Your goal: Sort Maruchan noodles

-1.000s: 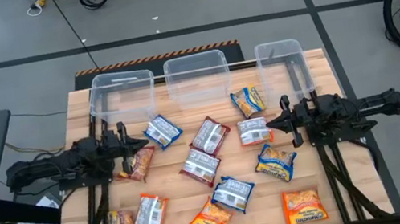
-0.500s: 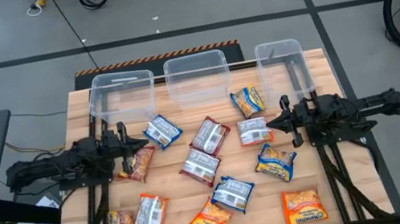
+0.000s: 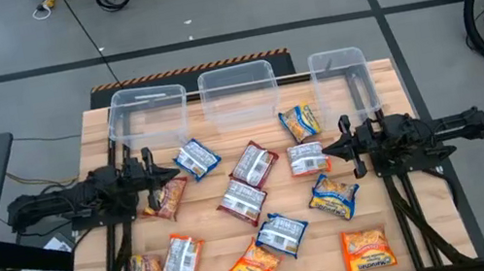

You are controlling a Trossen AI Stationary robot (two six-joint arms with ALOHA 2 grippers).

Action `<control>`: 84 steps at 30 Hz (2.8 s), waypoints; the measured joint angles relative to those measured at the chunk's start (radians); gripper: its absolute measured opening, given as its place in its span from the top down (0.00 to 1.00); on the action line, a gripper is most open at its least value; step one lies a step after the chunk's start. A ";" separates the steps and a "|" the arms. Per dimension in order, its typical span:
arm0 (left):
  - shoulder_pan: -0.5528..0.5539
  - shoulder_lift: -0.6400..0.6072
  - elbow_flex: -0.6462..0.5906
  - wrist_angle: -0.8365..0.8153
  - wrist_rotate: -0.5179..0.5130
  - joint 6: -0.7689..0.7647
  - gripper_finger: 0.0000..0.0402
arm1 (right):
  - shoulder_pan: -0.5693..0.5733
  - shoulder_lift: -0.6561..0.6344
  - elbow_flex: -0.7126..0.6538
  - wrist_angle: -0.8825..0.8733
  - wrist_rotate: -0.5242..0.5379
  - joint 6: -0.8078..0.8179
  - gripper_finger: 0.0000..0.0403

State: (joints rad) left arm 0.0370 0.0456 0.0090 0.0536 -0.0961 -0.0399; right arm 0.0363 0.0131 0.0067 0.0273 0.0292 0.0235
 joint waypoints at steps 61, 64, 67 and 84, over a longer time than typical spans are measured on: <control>-0.541 1.776 1.335 -0.308 0.016 -1.175 0.74 | -0.003 -0.001 0.000 0.202 0.160 0.361 0.96; -0.537 1.818 1.343 -0.413 0.013 -1.252 0.74 | -0.003 0.000 0.000 0.228 0.214 0.554 0.96; -0.524 1.854 1.343 -0.446 0.008 -1.276 0.72 | -0.003 0.000 0.000 0.233 0.269 0.704 0.96; -0.366 1.969 1.343 -0.401 0.187 -1.329 0.52 | 0.009 0.001 0.000 0.215 0.265 0.864 0.96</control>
State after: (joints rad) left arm -0.3291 2.0143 1.3518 -0.3471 0.0910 -1.3684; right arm 0.0456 0.0145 0.0067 0.2422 0.2943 0.8875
